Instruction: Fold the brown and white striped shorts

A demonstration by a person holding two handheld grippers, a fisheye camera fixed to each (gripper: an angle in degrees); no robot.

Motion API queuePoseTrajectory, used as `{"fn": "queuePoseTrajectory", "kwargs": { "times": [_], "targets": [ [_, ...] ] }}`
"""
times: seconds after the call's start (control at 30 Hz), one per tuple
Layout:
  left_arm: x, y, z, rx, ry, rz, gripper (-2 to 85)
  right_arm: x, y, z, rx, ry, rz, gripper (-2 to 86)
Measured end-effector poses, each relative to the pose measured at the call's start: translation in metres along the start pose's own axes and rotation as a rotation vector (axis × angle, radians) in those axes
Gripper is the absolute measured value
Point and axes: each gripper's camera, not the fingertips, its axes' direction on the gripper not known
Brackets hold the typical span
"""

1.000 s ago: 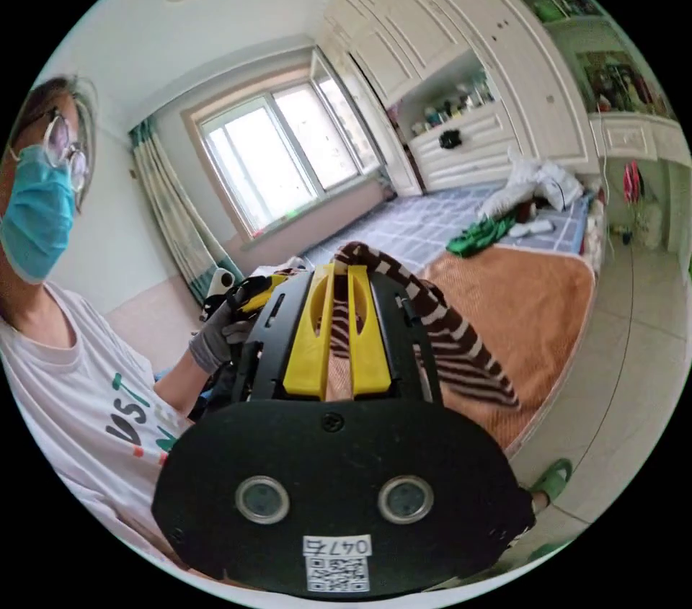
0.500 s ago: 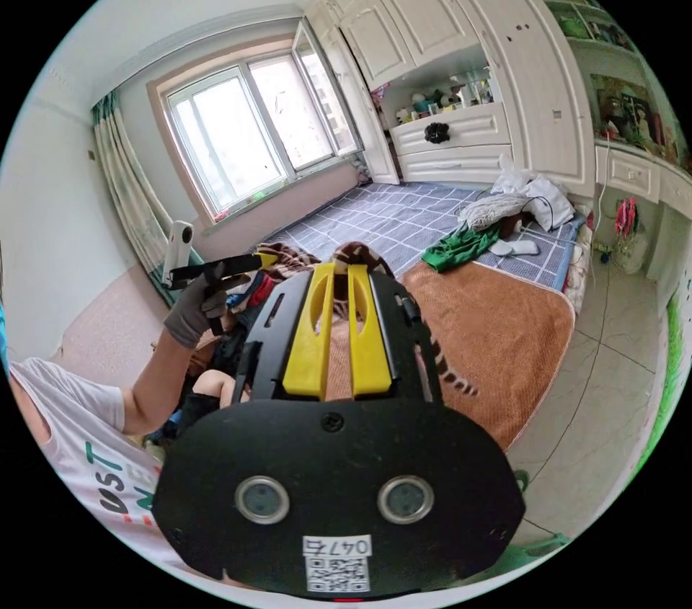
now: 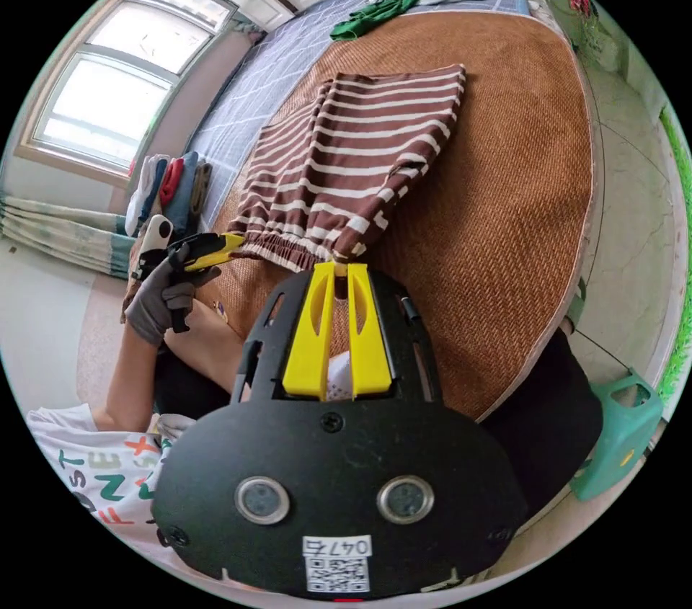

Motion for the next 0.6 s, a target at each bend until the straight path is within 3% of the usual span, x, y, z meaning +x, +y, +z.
{"fn": "queuePoseTrajectory", "kwargs": {
  "times": [0.13, 0.23, 0.3, 0.47, 0.6],
  "targets": [
    [0.012, 0.02, -0.019, 0.055, -0.01, -0.004, 11.5, -0.01, 0.002, -0.005, -0.025, 0.079, -0.042, 6.0],
    [0.025, 0.041, -0.05, 0.197, -0.018, -0.014, 16.9, -0.034, -0.006, -0.045, 0.164, 0.159, -0.077, 6.6],
    [0.043, 0.048, -0.048, 0.242, -0.075, -0.009, 18.0, -0.073, -0.033, -0.056, 0.233, 0.121, -0.217, 5.7],
    [0.083, 0.059, -0.005, 0.207, -0.137, 0.009, 16.4, -0.223, -0.155, 0.021, 0.071, 0.08, -0.588, 4.5],
    [0.117, 0.08, 0.019, 0.219, -0.189, 0.051, 13.4, -0.278, -0.218, 0.123, -0.082, 0.13, -0.633, 5.6]
  ]
}}
